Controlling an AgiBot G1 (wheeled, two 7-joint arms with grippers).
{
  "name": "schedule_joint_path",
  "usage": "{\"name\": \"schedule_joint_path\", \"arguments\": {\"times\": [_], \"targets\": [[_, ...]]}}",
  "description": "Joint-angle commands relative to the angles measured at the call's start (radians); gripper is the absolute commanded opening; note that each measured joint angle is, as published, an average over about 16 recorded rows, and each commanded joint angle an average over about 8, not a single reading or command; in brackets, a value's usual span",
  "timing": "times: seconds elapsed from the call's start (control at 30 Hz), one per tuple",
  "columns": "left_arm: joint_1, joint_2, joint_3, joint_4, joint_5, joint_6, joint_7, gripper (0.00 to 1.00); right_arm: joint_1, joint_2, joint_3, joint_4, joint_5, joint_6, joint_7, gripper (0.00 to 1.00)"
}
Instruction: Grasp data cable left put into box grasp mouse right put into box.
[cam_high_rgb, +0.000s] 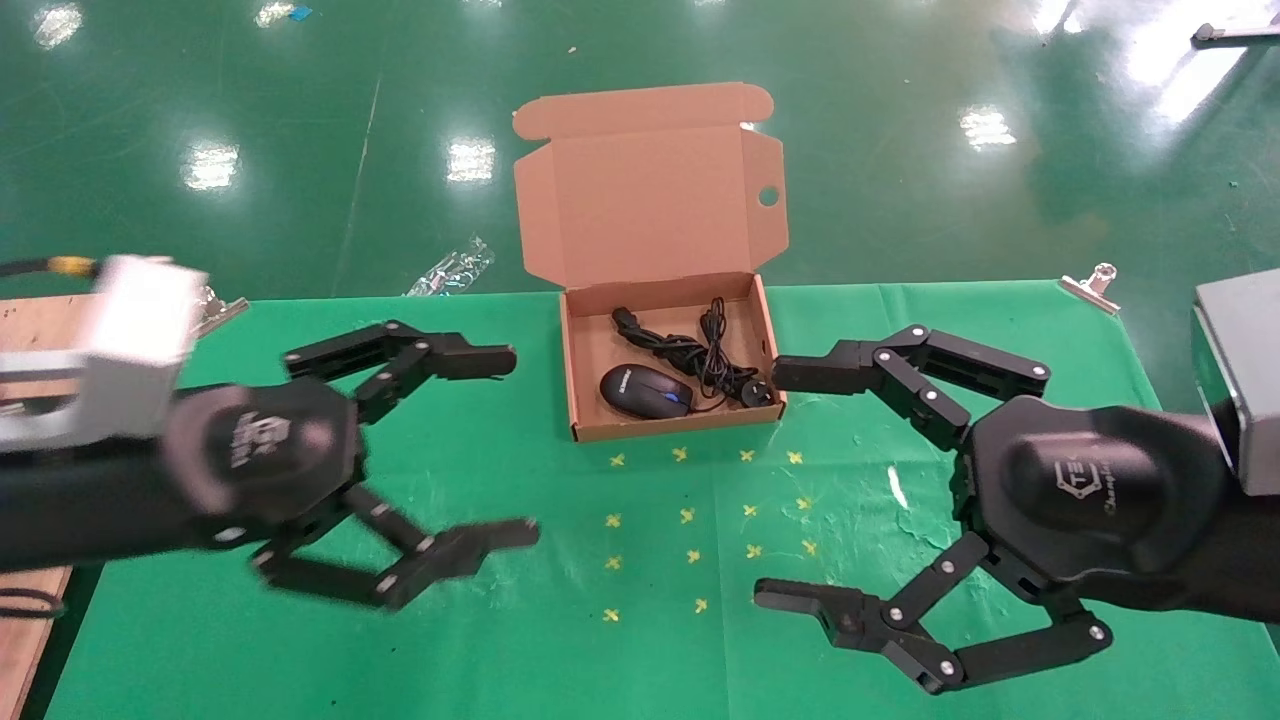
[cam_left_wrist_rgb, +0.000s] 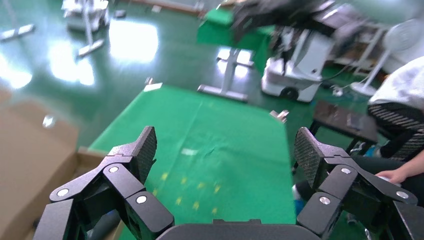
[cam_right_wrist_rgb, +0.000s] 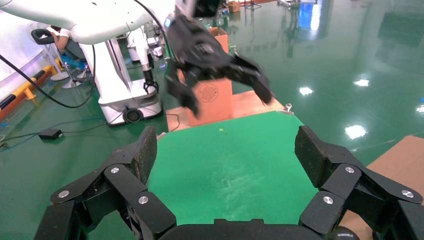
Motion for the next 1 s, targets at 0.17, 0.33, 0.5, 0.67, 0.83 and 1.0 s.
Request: {"name": "schedule_joint_path", "arguments": {"times": [0.17,0.33,0.5,0.67,0.83,1.0], "targets": [[0.049,-0.037,-0.068,-0.037,-0.104,0.068,0.04,1.0,0.0,0.001,0.0,0.0,0.001,0.0,0.0,1.0],[0.061,-0.046,-0.084,-0.045,-0.13,0.084,0.047,1.0,-0.001,0.001,0.0,0.001,0.001,0.0,0.0,1.0],[0.055,-0.041,-0.075,-0.041,-0.116,0.075,0.043,1.0,-0.001,0.001,0.0,0.0,0.001,0.0,0.0,1.0],[0.05,-0.038,-0.068,-0.037,-0.105,0.068,0.04,1.0,0.0,0.0,0.0,0.0,0.001,0.0,0.0,1.0],[0.047,-0.035,-0.064,-0.034,-0.099,0.064,0.039,1.0,0.0,0.0,0.0,0.0,0.0,0.0,0.0,1.0],[0.045,-0.034,-0.061,-0.033,-0.094,0.061,0.037,1.0,0.0,0.0,0.0,0.0,0.0,0.001,0.0,1.0]]}}
